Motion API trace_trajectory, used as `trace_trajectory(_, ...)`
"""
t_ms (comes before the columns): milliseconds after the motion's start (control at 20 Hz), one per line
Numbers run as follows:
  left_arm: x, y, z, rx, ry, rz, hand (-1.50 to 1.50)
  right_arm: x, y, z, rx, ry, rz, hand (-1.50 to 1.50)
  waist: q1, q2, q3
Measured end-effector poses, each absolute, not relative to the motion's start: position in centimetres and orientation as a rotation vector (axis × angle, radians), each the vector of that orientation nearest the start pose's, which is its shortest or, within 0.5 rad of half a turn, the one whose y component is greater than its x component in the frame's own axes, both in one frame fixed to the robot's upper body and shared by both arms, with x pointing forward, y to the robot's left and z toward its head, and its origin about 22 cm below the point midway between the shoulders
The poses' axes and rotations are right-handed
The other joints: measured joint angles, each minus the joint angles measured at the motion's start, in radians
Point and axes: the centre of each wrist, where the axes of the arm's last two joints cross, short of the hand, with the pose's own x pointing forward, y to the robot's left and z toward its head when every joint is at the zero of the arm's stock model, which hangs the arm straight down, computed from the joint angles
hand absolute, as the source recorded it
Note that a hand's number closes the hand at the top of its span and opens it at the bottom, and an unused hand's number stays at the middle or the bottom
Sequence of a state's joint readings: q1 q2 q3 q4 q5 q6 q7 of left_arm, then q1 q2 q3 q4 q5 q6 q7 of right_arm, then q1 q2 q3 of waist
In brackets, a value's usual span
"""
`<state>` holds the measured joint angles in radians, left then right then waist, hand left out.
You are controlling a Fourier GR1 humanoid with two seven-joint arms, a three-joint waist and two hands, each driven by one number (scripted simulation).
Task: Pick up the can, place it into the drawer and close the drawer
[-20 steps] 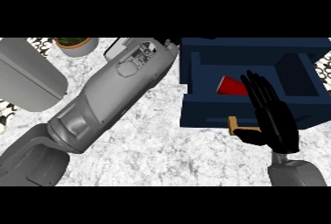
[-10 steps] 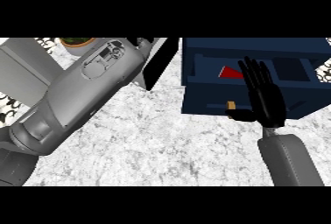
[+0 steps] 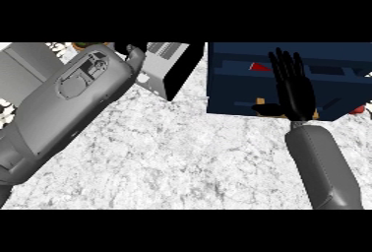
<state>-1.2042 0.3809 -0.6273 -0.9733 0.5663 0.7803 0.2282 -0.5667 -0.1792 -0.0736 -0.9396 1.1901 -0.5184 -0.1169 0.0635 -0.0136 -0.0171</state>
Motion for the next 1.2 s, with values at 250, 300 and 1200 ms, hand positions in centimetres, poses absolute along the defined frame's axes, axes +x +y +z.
trace_trajectory(250, 39.9, 10.6, 20.8, 0.238, -1.736, -0.056, -1.5, 39.3, -23.9, 2.1, -1.363, -1.683, 0.872, -1.5, 0.006, 0.004, 0.003)
trace_trajectory(300, 39.8, 10.9, 20.9, 0.239, -1.737, -0.058, -1.5, 39.8, -23.8, 2.3, -1.369, -1.681, 0.863, -1.5, 0.006, 0.007, 0.004)
trace_trajectory(1200, 36.5, 14.2, 17.3, 0.232, -1.725, -0.084, -1.5, 44.6, -21.9, 5.8, -1.398, -1.646, 0.817, -1.5, 0.016, 0.032, 0.018)
